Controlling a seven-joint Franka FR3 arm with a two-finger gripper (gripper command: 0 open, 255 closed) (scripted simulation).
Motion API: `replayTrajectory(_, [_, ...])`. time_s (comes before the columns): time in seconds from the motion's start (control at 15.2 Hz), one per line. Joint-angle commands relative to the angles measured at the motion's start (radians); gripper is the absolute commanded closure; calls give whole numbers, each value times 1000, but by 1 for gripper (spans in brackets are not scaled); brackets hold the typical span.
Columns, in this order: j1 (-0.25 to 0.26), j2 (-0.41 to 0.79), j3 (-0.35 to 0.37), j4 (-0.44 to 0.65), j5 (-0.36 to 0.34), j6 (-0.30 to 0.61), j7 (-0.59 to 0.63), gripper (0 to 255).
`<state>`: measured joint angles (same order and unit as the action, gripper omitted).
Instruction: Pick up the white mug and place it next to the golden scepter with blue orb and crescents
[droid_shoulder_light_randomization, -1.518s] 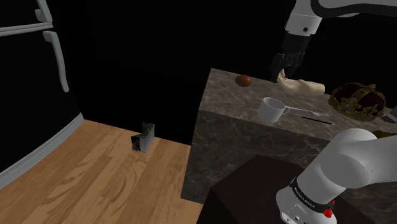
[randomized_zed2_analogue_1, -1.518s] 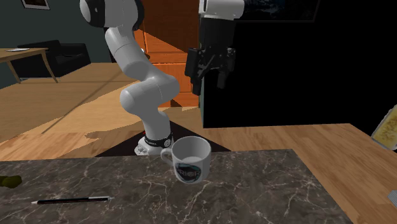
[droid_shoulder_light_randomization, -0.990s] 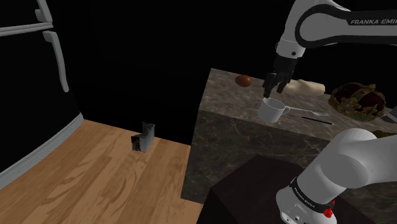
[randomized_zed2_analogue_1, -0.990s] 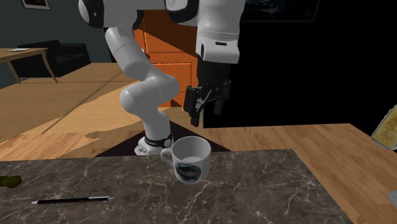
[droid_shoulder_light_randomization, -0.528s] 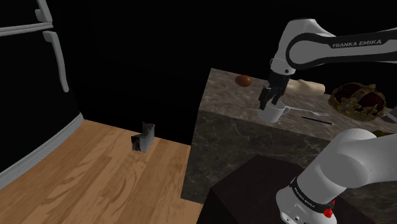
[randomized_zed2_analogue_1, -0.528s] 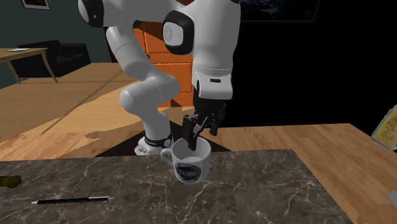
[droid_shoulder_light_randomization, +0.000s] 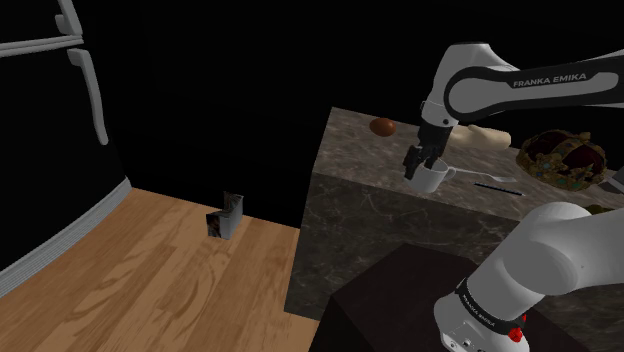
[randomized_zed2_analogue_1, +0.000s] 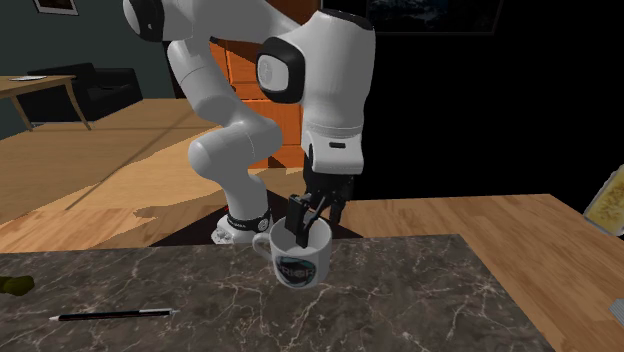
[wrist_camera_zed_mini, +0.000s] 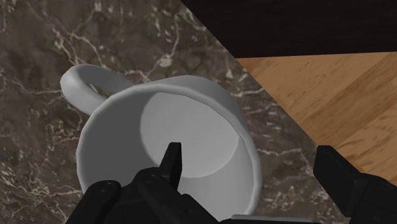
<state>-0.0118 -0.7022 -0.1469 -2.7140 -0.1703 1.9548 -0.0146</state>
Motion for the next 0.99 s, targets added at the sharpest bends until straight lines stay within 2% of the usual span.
replayTrajectory(0.0, [0,1,0,-1,0,1,0,0])
replayTrajectory(0.13, [0,1,0,-1,0,1,0,0])
replayTrajectory(0.2, [0,0,0,-1,0,1,0,255])
replayTrajectory(0.79, [0,0,0,-1,0,1,0,255])
replayTrajectory(0.92, [1,-9,3,21,3,-30,-2,255])
